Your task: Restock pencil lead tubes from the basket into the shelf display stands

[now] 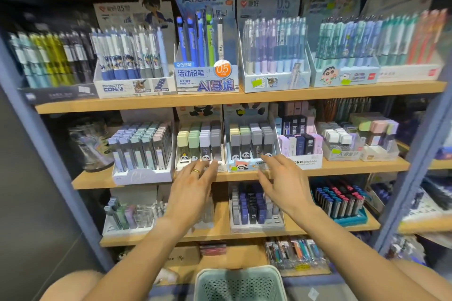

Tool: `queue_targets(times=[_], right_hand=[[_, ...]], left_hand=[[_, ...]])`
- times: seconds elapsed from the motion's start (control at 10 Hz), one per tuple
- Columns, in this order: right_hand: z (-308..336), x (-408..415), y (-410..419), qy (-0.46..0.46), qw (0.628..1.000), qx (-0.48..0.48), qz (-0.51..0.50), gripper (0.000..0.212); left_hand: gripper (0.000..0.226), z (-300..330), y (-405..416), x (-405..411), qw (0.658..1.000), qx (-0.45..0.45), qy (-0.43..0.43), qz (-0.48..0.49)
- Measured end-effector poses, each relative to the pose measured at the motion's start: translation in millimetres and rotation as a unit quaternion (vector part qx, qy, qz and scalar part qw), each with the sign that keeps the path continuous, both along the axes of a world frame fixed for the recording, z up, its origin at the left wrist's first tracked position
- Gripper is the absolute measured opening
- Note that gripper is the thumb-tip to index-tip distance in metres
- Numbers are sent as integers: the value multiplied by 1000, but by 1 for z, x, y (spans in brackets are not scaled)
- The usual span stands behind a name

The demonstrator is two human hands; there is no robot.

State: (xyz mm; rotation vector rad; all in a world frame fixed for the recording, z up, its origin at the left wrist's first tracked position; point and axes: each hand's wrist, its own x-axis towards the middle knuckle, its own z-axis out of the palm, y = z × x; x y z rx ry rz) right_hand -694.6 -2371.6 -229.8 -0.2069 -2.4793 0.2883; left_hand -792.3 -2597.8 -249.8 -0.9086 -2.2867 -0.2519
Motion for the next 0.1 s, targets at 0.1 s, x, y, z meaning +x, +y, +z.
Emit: queue_targets(times=[0.1], right_hand=[[-1,25,-4,-27,999,8,-15,40]], left_hand=[[46,4,-22,18,999,-32,3,-10]])
